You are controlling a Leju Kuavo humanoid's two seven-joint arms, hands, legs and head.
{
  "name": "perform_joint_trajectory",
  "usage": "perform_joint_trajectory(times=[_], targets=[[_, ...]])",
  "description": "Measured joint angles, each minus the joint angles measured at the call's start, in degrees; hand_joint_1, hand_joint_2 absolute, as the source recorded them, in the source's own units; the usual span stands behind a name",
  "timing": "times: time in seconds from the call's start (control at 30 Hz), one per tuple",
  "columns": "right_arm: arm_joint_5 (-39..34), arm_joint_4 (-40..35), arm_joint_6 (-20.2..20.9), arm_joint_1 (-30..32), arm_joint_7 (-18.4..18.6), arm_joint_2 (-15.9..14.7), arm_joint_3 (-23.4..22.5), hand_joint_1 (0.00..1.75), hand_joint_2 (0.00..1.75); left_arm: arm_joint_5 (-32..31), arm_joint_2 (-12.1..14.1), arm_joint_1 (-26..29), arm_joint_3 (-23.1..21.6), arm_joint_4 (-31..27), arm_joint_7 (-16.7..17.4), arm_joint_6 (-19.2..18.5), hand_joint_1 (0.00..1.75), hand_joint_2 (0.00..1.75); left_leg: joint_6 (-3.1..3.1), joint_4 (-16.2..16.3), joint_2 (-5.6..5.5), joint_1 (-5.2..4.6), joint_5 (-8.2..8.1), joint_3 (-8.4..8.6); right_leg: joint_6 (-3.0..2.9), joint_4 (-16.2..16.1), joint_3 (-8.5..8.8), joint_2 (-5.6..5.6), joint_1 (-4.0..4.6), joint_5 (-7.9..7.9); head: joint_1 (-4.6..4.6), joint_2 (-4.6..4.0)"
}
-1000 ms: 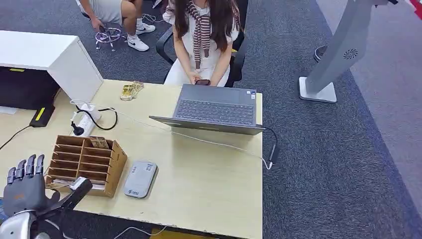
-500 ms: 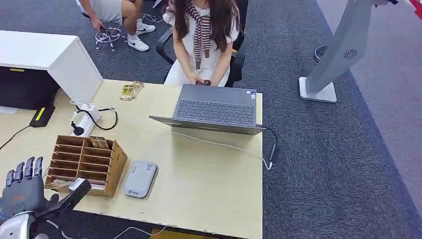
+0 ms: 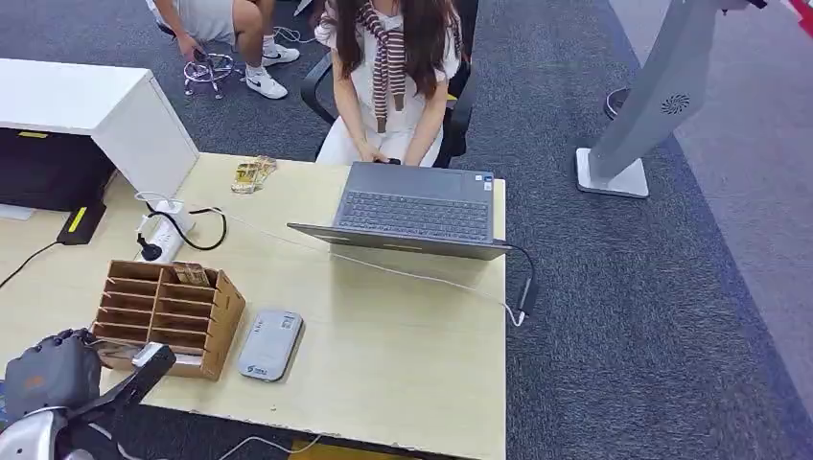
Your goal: Pass the card to the sensor for recognition and then transmit it.
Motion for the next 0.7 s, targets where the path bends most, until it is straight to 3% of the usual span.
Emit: perform_joint_trajectory(times=[0.7], targets=[[0.00, 0.00, 0.11, -0.02, -0.18, 0.00, 0.18, 0.00, 0.00, 0.70, 0.04, -0.13, 0.04, 0.11, -0.55, -0.09, 1.75, 1.75, 0.00, 0.00, 0.00, 0.00, 0.00, 0.00, 0.00, 0.00, 0.00, 0.00, 0.00, 0.00, 0.00, 0.00]])
